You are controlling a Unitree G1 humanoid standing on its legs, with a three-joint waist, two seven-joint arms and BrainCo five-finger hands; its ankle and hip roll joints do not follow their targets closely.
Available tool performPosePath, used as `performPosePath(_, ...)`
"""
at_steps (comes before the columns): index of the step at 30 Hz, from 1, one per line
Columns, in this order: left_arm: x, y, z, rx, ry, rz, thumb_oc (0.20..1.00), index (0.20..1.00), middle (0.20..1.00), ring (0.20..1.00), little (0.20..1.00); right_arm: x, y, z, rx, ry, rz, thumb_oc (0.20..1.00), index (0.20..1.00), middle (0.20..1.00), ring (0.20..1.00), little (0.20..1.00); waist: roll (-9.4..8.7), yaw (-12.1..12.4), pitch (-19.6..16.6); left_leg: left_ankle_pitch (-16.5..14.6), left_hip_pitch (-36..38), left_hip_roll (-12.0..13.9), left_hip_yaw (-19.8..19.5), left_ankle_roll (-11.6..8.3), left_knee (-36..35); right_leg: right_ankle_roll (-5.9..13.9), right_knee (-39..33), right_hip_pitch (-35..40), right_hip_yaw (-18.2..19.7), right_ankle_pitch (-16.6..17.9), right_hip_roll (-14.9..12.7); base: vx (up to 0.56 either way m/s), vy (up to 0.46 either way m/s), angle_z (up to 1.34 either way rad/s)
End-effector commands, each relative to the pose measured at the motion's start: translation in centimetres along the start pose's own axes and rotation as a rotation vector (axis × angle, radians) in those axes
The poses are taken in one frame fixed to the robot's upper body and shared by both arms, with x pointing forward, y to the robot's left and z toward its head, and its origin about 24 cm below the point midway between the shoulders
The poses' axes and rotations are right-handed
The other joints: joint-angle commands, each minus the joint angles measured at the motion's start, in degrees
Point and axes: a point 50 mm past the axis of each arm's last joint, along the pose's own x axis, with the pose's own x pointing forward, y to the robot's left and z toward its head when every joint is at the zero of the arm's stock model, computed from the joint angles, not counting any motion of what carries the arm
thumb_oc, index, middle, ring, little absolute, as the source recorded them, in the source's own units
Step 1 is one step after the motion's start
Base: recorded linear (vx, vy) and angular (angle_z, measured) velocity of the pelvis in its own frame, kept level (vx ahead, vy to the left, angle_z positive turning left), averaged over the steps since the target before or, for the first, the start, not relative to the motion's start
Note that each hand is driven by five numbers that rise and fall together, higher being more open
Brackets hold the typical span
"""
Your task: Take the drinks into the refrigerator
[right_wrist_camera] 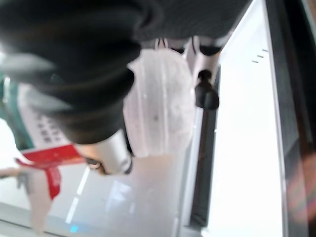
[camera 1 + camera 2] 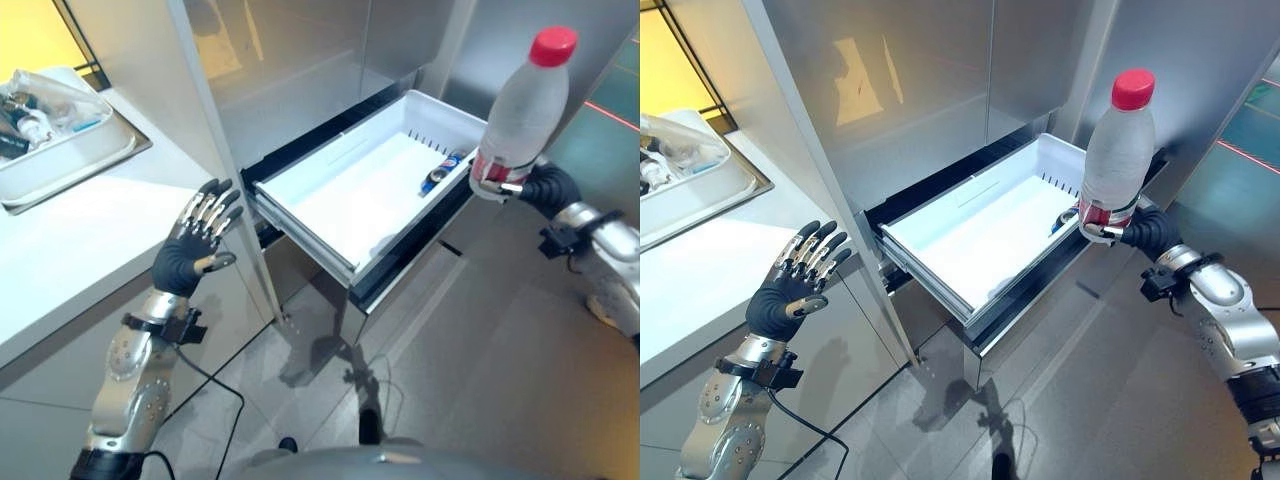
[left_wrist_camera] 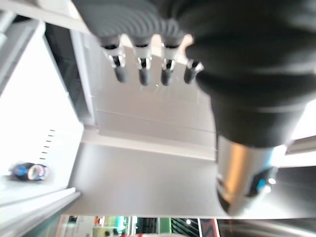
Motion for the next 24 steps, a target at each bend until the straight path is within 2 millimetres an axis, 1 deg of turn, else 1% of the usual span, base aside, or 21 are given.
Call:
performPosePath(1,0.2,0.5,2.1,0.059,-0.063,-0.064,1.000,1.000,1.000,1.000,1.000,2.0,-3.3,10.1,-0.144,-0.360,-0.095,0.200,0.200,0.200,0.200,0.200,-3.64,1.40,1.00,-2.04,-4.52,-1.43,-4.58,0.53,4.23,3.67,4.65,2.86,-4.10,-8.69,-2.74,-0.04,-0.024,0.02)
performPosePath(2,0.2,0.4,2.2,0.060,-0.065,-0.071,1.000,1.000,1.000,1.000,1.000,2.2,-3.5,10.7,-0.163,-0.370,-0.097,0.200,0.200,0.200,0.200,0.200,-3.73,1.55,1.49,-1.77,-4.91,-1.32,-4.61,0.46,4.14,3.65,4.71,2.30,-4.19,-8.56,-2.76,0.00,0.000,0.00)
performPosePath(3,0.2,0.5,2.2,0.059,-0.066,-0.069,1.000,1.000,1.000,1.000,1.000,2.2,-3.5,10.8,-0.164,-0.370,-0.096,0.200,0.200,0.200,0.200,0.200,-3.67,1.47,1.48,-1.76,-4.95,-1.31,-4.61,0.45,4.14,3.64,4.74,2.24,-4.19,-8.57,-2.76,0.00,0.000,0.00)
performPosePath(5,0.2,0.6,2.2,0.061,-0.064,-0.068,1.000,1.000,1.000,1.000,1.000,2.5,-3.8,11.8,-0.197,-0.376,-0.100,0.200,0.200,0.200,0.200,0.200,-3.93,1.85,2.43,-1.25,-5.90,-1.16,-4.80,0.25,3.99,3.58,4.92,1.15,-4.39,-8.47,-2.64,0.00,-0.029,-0.01)
performPosePath(6,0.3,0.5,2.6,0.066,-0.075,-0.081,1.000,1.000,1.000,1.000,1.000,2.6,-3.8,12.5,-0.230,-0.376,-0.095,0.200,0.200,0.200,0.200,0.200,-4.21,2.29,3.22,-0.80,-6.72,-1.09,-5.13,0.04,3.88,3.48,4.99,0.42,-4.64,-8.40,-2.50,0.00,-0.046,0.03)
performPosePath(8,0.4,0.5,2.8,0.072,-0.083,-0.083,1.000,1.000,1.000,1.000,1.000,2.6,-4.0,12.8,-0.235,-0.374,-0.097,0.200,0.200,0.200,0.200,0.200,-4.32,2.43,3.68,-0.54,-7.17,-1.06,-5.31,-0.08,3.82,3.41,5.05,0.06,-4.79,-8.42,-2.42,0.00,-0.049,0.07)
performPosePath(9,0.5,0.5,2.9,0.075,-0.090,-0.086,1.000,1.000,1.000,1.000,1.000,2.7,-4.0,13.3,-0.255,-0.379,-0.094,0.200,0.200,0.200,0.200,0.200,-4.51,2.67,4.12,-0.27,-7.65,-0.97,-5.50,-0.24,3.74,3.38,5.14,-0.46,-5.00,-8.44,-2.35,0.00,-0.092,0.14)
performPosePath(10,0.9,0.4,3.1,0.067,-0.104,-0.098,1.000,1.000,1.000,1.000,1.000,2.7,-4.6,13.9,-0.288,-0.366,-0.112,0.200,0.200,0.200,0.200,0.200,-4.64,3.02,4.99,0.17,-8.51,-0.85,-5.83,-0.61,3.60,3.20,5.34,-1.29,-5.28,-8.58,-2.24,0.00,-0.071,0.13)
performPosePath(12,1.0,0.3,3.2,0.066,-0.113,-0.101,1.000,1.000,1.000,1.000,1.000,2.8,-4.8,14.3,-0.303,-0.367,-0.120,0.200,0.200,0.200,0.200,0.200,-4.58,3.10,5.42,0.33,-8.90,-0.74,-6.00,-0.78,3.60,3.12,5.50,-1.67,-5.49,-8.67,-2.24,0.01,-0.078,0.11)
performPosePath(13,1.3,0.2,3.3,0.061,-0.119,-0.112,1.000,1.000,1.000,1.000,1.000,3.0,-4.6,14.7,-0.334,-0.361,-0.106,0.200,0.200,0.200,0.200,0.200,-4.60,3.38,6.37,0.49,-9.64,-0.70,-6.26,-1.07,3.86,2.85,5.80,-2.36,-5.57,-8.69,-2.13,0.01,-0.084,0.03)
performPosePath(14,1.3,0.2,3.2,0.061,-0.120,-0.111,1.000,1.000,1.000,1.000,1.000,3.1,-4.6,14.8,-0.334,-0.361,-0.106,0.200,0.200,0.200,0.200,0.200,-4.56,3.34,6.36,0.49,-9.66,-0.70,-6.27,-1.07,3.87,2.85,5.81,-2.37,-5.58,-8.69,-2.13,0.03,-0.109,0.00)
performPosePath(16,1.7,-0.1,3.3,0.061,-0.121,-0.137,1.000,1.000,1.000,1.000,1.000,3.3,-4.2,15.2,-0.380,-0.338,-0.061,0.200,0.200,0.200,0.200,0.200,-4.53,3.83,7.45,0.71,-10.44,-0.69,-6.35,-1.56,4.30,2.63,5.66,-2.82,-5.69,-8.71,-2.08,0.02,-0.099,0.03)
performPosePath(18,1.7,-0.2,3.3,0.058,-0.123,-0.138,1.000,1.000,1.000,1.000,1.000,3.3,-4.2,15.3,-0.388,-0.333,-0.060,0.200,0.200,0.200,0.200,0.200,-4.38,3.82,7.72,0.77,-10.71,-0.68,-6.47,-1.73,4.46,2.58,5.57,-2.90,-5.81,-8.71,-2.07,0.02,-0.071,0.09)
performPosePath(20,1.9,-0.2,3.4,0.071,-0.126,-0.145,1.000,1.000,1.000,1.000,1.000,3.3,-4.0,14.6,-0.419,-0.294,-0.036,0.200,0.200,0.200,0.200,0.200,-4.22,4.04,8.68,1.18,-11.18,-0.54,-6.79,-2.22,4.59,2.21,6.01,-3.52,-6.06,-9.08,-1.82,0.02,-0.109,0.12)
performPosePath(22,2.0,-0.4,3.5,0.078,-0.132,-0.152,1.000,1.000,1.000,1.000,1.000,3.2,-3.1,13.7,-0.406,-0.282,0.007,0.200,0.200,0.200,0.200,0.200,-3.97,4.01,9.38,1.55,-11.52,-0.26,-6.99,-2.59,4.57,2.02,6.57,-4.05,-6.55,-9.53,-1.63,0.01,-0.078,0.10)
performPosePath(23,2.0,-0.4,3.5,0.078,-0.131,-0.153,1.000,1.000,1.000,1.000,1.000,3.2,-3.2,13.7,-0.405,-0.281,0.006,0.200,0.200,0.200,0.200,0.200,-4.00,4.06,9.37,1.55,-11.53,-0.26,-6.99,-2.59,4.57,2.02,6.57,-4.06,-6.55,-9.54,-1.63,0.01,-0.060,0.02)
performPosePath(24,2.1,-0.4,3.5,0.080,-0.135,-0.153,1.000,1.000,1.000,1.000,1.000,3.2,-3.0,13.1,-0.391,-0.270,0.018,0.200,0.200,0.200,0.200,0.200,-3.88,4.06,9.59,1.67,-11.67,-0.16,-7.15,-2.66,4.59,1.90,6.71,-4.29,-6.58,-9.72,-1.48,0.01,-0.093,0.02)
